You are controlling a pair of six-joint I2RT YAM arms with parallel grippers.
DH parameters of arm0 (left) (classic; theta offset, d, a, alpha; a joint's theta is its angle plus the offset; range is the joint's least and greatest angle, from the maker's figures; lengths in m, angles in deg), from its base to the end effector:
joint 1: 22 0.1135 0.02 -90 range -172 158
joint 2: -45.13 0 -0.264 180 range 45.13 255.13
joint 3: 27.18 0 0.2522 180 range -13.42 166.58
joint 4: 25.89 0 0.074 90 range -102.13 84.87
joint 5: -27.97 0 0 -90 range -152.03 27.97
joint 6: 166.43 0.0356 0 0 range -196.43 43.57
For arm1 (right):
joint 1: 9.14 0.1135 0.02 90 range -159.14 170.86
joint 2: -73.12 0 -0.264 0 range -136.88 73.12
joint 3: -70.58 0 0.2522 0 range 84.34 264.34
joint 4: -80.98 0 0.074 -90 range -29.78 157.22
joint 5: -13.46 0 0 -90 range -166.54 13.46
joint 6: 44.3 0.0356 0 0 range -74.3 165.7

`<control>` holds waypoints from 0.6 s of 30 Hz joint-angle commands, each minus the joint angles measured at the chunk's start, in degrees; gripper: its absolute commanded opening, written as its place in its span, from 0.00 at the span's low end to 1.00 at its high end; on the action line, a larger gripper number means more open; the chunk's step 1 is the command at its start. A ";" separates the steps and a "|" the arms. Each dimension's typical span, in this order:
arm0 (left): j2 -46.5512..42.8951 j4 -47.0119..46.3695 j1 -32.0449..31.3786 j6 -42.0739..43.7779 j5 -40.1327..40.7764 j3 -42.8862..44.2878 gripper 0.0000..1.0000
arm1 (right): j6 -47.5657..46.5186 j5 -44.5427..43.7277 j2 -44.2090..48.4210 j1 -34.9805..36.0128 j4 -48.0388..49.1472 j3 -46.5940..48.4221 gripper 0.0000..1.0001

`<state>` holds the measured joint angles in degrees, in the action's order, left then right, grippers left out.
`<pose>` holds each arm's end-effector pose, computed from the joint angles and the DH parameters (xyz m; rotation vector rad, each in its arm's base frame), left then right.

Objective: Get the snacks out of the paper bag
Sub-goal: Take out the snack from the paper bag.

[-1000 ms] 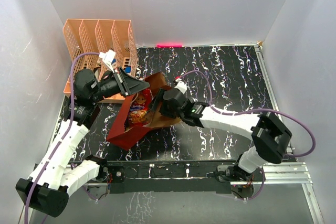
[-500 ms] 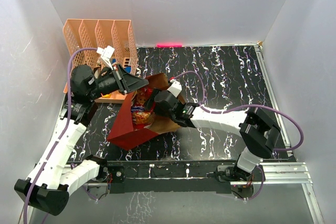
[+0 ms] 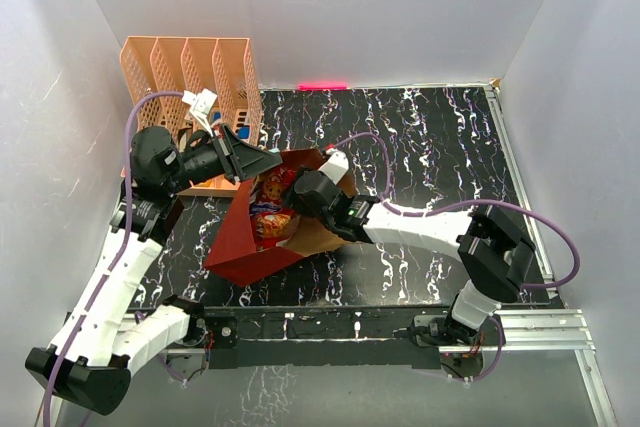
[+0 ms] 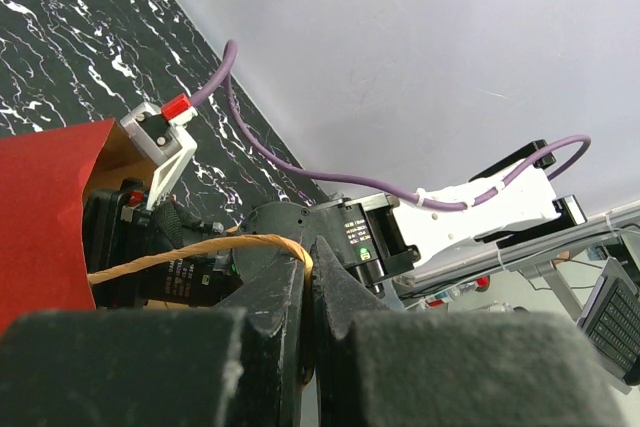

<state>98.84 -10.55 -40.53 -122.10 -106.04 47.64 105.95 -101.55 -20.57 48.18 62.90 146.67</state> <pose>0.1800 -0.0864 0.4271 0.3075 1.6564 -1.4305 0.2090 0.2980 0.2387 0.3067 2.1947 0.7130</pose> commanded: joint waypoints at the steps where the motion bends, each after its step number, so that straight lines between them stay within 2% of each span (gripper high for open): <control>1: -2.30 -1.62 -0.02 -0.12 -1.63 0.21 0.00 | 1.70 -2.25 2.58 0.06 4.24 -0.63 0.40; 10: -3.14 -0.64 -0.02 0.15 -1.17 -0.01 0.00 | 1.50 1.63 8.35 -0.02 7.28 -4.47 0.08; 18: -2.96 3.01 -0.02 2.74 0.73 0.47 0.00 | 1.98 7.97 13.62 -0.10 11.32 -5.44 0.07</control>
<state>97.42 -8.16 -40.53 -120.92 -105.66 47.42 107.17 -97.01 -12.20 48.11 64.52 139.57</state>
